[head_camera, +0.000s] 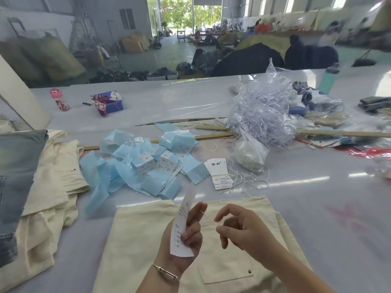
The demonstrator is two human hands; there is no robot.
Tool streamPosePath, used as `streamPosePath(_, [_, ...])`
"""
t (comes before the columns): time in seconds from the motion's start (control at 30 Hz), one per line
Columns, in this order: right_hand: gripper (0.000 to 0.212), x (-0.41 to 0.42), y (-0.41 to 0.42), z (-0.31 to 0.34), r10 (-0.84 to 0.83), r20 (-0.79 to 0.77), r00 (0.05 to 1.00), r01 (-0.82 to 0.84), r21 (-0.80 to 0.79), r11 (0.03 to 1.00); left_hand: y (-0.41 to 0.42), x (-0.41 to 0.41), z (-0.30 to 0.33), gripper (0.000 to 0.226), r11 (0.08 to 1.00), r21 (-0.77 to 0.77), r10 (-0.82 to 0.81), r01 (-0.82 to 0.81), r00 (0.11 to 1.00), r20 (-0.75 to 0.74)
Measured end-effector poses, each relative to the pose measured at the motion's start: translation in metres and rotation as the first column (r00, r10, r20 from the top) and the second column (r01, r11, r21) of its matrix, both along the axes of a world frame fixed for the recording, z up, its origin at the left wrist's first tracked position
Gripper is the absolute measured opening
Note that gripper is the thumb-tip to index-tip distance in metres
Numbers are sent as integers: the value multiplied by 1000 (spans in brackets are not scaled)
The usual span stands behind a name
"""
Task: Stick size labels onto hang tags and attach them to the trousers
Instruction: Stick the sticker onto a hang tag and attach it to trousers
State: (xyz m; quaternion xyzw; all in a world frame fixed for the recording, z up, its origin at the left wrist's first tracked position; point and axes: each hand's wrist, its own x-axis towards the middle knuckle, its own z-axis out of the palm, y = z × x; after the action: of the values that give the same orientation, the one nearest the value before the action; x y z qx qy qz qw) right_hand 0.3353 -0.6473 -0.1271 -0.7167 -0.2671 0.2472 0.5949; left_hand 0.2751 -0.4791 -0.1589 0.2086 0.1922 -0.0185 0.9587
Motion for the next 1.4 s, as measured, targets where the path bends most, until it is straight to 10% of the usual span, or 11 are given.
streamPosePath(0.3, [32,-14,-5,14,168,-133,977,-143,175,974,6,-7,-14,33,999,2,-47,48,990,-130])
streamPosePath(0.6, [18,-20,17,19,-102,-2,995,101,140,985,20,-12,3,17,960,260,-46,107,972,-231])
streamPosePath(0.77, [11,-19,26,17,-234,78,969,222,140,965,25,-20,1,14,707,707,174,15,965,-195])
streamPosePath(1.0, [14,-27,38,13,-197,-162,967,224,165,961,20,-36,11,18,497,864,99,-80,994,35])
streamPosePath(1.17, [18,-38,55,14,-310,210,927,337,-106,935,23,-51,21,28,356,926,21,-128,991,129])
streamPosePath(1.4, [18,-48,69,15,-277,320,906,347,-187,919,33,-66,21,22,166,974,-66,-157,983,170])
